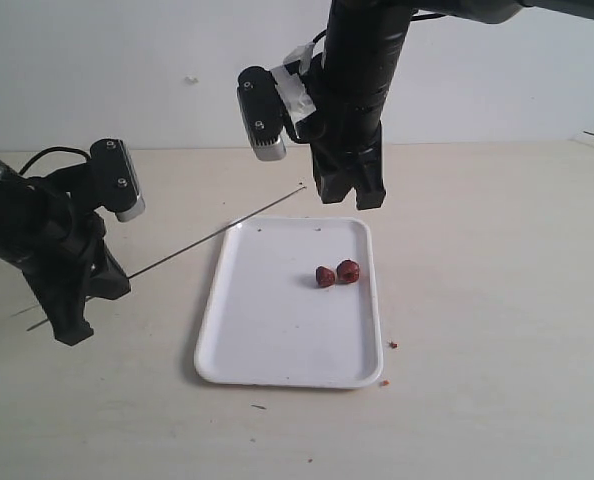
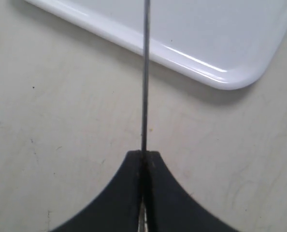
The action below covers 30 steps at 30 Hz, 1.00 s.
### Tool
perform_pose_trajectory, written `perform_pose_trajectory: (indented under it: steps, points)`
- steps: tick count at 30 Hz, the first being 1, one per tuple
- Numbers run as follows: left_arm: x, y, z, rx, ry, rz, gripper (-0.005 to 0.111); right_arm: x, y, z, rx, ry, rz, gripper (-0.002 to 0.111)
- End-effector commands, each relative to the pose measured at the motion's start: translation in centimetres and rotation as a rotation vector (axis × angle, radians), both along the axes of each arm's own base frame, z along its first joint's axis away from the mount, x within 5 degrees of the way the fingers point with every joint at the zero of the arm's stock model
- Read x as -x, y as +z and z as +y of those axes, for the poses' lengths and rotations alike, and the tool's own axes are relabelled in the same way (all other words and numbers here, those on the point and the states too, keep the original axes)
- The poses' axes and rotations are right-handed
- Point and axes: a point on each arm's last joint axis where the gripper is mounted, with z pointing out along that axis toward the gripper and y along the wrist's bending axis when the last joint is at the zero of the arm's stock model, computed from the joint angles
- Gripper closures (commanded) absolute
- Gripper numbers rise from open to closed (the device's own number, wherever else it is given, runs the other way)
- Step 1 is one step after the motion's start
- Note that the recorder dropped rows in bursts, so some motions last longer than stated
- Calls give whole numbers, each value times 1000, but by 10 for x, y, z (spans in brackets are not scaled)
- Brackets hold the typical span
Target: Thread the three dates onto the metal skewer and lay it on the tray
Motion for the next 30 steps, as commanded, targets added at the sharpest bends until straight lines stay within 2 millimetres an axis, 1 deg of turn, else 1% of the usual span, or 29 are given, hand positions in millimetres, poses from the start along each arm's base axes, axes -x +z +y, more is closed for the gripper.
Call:
perform_pose_trajectory:
  steps: [1, 4, 16, 30]
  points:
    - [3, 0, -8, -2, -47, -16, 107, 1, 2, -1, 1, 13, 0, 79]
    - [4, 1, -12, -10, -72, -32, 107, 1, 2, 0, -3, 13, 2, 79]
    - [0, 2, -12, 4, -31, -61, 107, 0, 3, -4, 28, -1, -16, 79]
    - [0, 2, -12, 8, -12, -55, 107, 4, 16, -6, 17, -12, -43, 79]
